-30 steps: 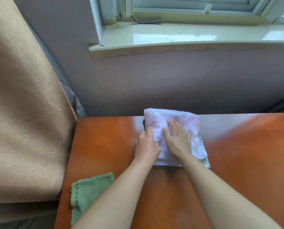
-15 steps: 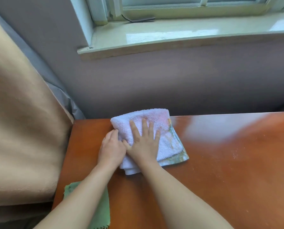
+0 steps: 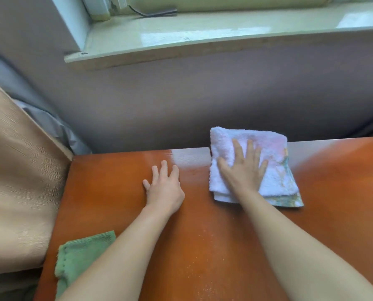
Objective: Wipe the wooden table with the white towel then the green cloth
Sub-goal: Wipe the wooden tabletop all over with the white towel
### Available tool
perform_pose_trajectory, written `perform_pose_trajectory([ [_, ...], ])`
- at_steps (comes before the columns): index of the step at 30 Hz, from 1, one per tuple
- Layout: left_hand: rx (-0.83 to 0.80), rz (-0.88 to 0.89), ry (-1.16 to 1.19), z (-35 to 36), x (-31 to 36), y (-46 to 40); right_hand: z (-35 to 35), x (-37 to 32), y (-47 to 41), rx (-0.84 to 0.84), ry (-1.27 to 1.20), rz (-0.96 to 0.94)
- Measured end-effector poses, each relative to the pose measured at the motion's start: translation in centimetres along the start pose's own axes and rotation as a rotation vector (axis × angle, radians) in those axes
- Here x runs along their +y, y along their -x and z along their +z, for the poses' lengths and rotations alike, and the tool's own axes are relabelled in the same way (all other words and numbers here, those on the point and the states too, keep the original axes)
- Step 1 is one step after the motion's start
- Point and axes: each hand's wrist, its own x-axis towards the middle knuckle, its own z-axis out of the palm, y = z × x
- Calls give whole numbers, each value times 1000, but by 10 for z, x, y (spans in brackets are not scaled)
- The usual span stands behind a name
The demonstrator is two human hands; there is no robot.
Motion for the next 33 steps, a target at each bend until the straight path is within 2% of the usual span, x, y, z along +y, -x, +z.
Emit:
perform_pose_trajectory([
  [2,-14,6,-28,1,2,0,7,-18,11,-32,34,-39],
  [6,-4,-4,-74,5,3,1,26,-48,34,-15,-12,-243],
  [10,166,33,40,8,21,-12,30,-36,25,9,-40,-338],
  [13,245,75,172,13,55,-19,21,-14,12,0,-90,-316],
  [16,202,209,164,18,91,-16,3,24,-8,5,-67,-272],
  [21,145,238,122,18,142,-8,-46,131,-61,94,-14,13],
  [23,128,227,131,22,151,-4,-54,149,-67,89,-15,82],
  [28,219,168,146,22,142,-2,-46,125,-52,71,-15,47],
  [33,244,93,160,14,127,-14,-18,53,-13,-6,-33,-236],
])
